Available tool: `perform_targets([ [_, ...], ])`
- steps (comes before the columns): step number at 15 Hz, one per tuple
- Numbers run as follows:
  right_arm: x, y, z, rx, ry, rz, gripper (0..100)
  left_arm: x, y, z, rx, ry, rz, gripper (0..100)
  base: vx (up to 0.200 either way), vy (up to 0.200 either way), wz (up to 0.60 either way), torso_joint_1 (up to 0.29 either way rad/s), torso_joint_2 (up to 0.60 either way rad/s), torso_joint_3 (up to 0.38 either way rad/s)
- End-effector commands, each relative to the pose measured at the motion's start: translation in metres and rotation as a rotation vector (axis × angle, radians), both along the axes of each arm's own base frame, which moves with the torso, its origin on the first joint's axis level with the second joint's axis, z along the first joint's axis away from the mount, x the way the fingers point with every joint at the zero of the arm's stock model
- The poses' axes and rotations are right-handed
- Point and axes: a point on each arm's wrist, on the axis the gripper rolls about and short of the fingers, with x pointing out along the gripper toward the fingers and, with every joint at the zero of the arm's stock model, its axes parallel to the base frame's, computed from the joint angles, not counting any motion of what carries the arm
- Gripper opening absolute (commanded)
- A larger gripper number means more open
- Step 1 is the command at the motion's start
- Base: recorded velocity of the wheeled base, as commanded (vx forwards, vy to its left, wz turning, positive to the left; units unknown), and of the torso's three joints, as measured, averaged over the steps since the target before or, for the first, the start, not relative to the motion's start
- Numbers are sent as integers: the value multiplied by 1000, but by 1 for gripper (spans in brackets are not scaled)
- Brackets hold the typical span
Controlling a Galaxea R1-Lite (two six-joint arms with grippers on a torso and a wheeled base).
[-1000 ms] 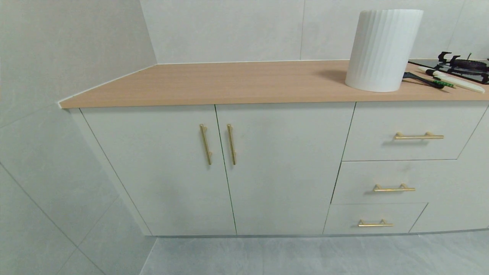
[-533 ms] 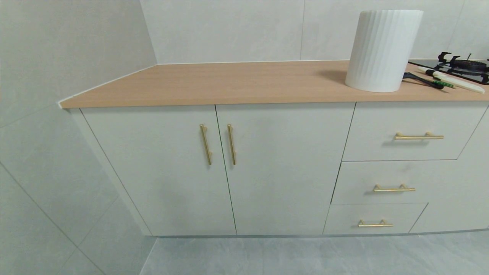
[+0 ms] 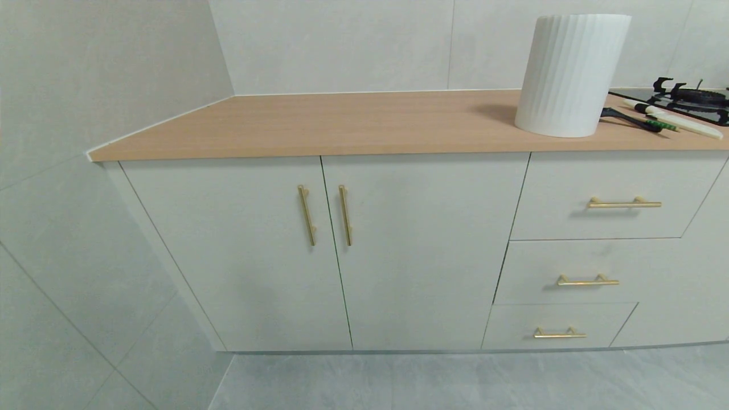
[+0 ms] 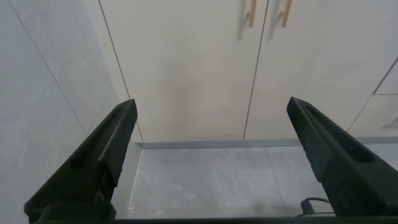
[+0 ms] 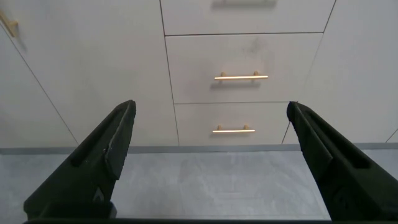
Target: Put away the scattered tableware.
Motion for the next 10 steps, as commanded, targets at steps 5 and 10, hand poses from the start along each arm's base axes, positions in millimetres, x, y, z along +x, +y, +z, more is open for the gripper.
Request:
perform_targets([
  [5, 0, 0, 0, 0, 2, 0, 100, 0, 0, 0, 0, 0, 0, 100, 0, -80, 0, 1, 0, 2],
  [10, 0, 0, 0, 0, 2, 0, 100, 0, 0, 0, 0, 0, 0, 100, 0, -200, 0, 3, 4, 0],
])
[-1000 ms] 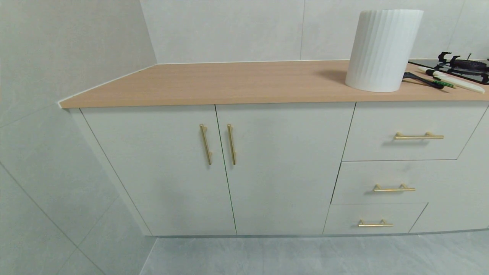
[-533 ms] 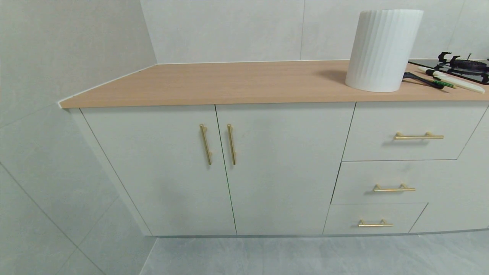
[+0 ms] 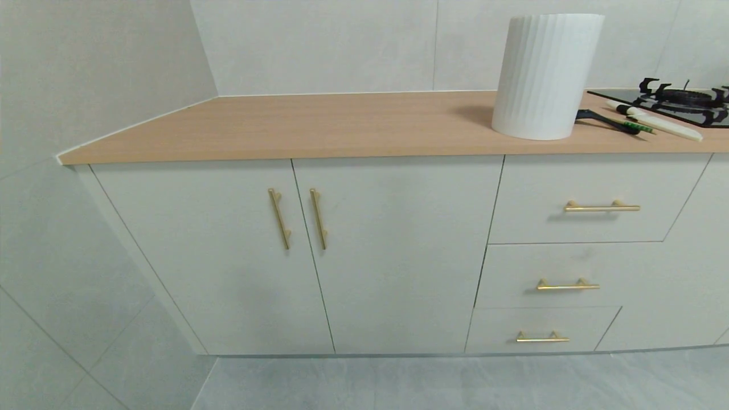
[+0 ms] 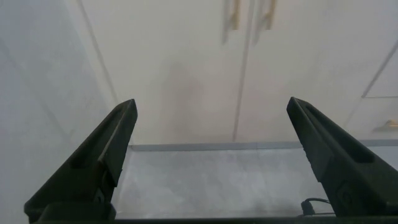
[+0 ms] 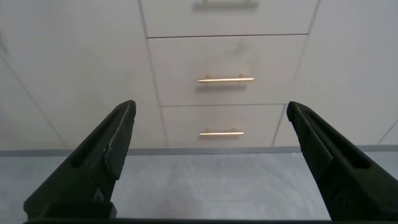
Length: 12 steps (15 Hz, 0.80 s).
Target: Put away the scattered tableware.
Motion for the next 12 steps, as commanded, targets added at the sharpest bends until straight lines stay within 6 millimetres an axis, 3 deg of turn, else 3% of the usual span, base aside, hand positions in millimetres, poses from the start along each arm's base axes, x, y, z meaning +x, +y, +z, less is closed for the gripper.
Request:
perform_targets([
  [1, 0, 0, 0, 0, 2, -1, 100, 0, 0, 0, 0, 1, 0, 100, 0, -200, 0, -2, 2, 2],
  [12, 0, 0, 0, 0, 2, 0, 100, 0, 0, 0, -1, 1, 0, 100, 0, -200, 0, 2, 2, 2],
])
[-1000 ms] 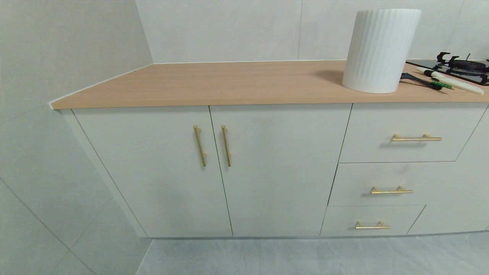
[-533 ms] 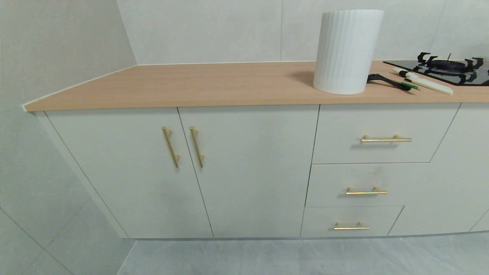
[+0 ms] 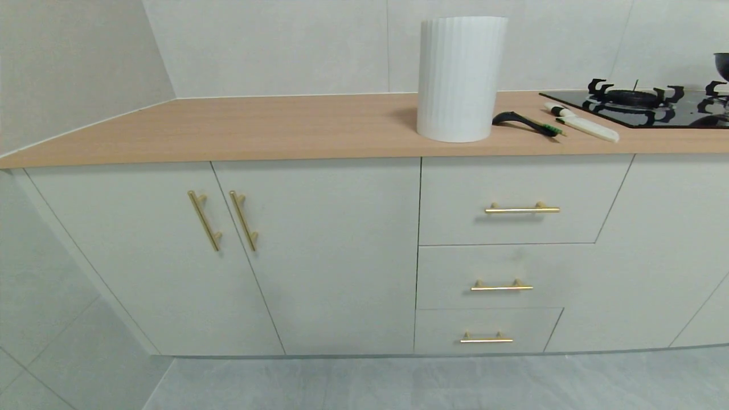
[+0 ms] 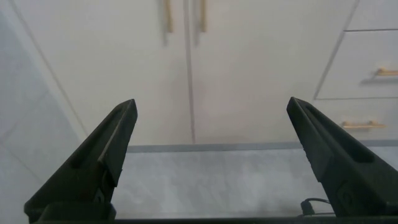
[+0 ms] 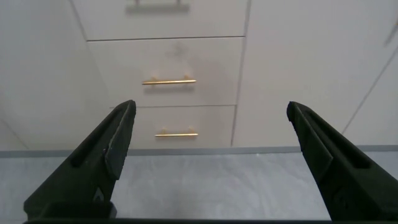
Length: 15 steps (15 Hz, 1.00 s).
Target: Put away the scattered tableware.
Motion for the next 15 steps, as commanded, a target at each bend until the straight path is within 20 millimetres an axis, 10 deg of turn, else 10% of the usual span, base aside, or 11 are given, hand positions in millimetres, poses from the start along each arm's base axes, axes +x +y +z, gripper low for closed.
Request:
perform_targets([
  [1, 0, 0, 0, 0, 2, 1, 100, 0, 0, 0, -1, 0, 0, 100, 0, 0, 0, 0, 0, 0],
  [15, 0, 0, 0, 0, 2, -1, 100, 0, 0, 0, 1, 0, 0, 100, 43, 0, 0, 0, 0, 0],
])
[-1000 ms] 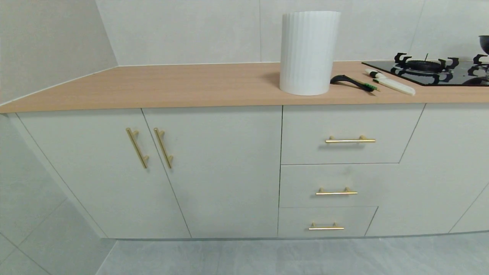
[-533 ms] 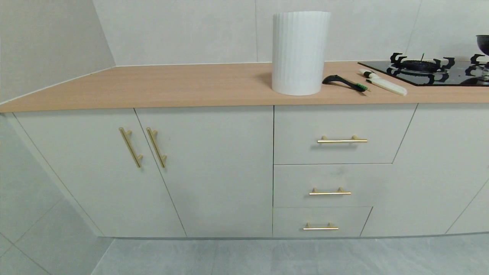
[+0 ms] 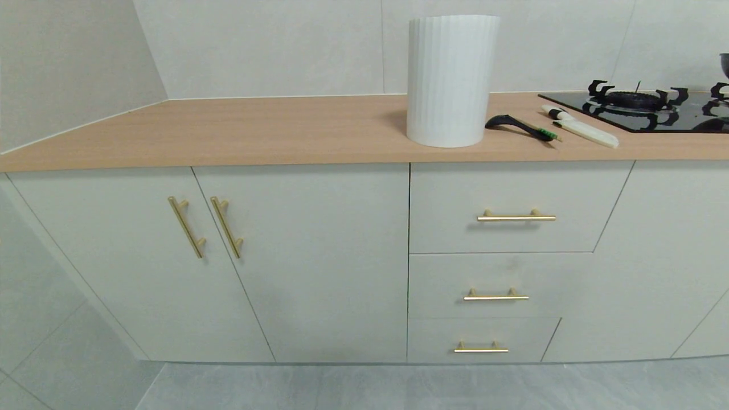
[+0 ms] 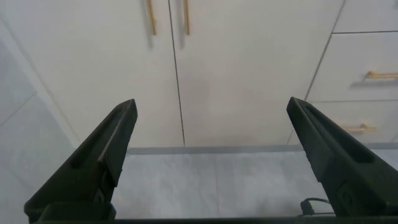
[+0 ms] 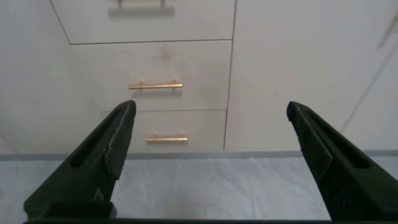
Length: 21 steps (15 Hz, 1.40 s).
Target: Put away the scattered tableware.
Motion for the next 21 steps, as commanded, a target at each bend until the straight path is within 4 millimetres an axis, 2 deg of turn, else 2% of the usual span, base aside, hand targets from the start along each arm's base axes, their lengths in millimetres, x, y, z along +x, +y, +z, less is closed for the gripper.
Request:
perform_targets([
  [1, 0, 0, 0, 0, 1, 0, 100, 0, 0, 0, -1, 1, 0, 100, 0, 0, 0, 0, 0, 0],
  [14, 0, 0, 1, -11, -5, 2, 100, 0, 0, 0, -1, 1, 0, 100, 0, 0, 0, 0, 0, 0],
  [16, -7, 1, 30, -4, -125, 37, 100, 0, 0, 0, -1, 1, 0, 100, 0, 0, 0, 0, 0, 0],
  [19, 3, 1, 52, -3, -33, 74, 100, 0, 0, 0, -1, 1, 0, 100, 0, 0, 0, 0, 0, 0],
  [20, 11, 1, 60, -3, 15, 104, 100, 0, 0, 0, -1, 1, 0, 100, 0, 0, 0, 0, 0, 0],
  [21, 27, 2, 75, -3, 95, 144, 100, 0, 0, 0, -1, 1, 0, 100, 0, 0, 0, 0, 0, 0],
])
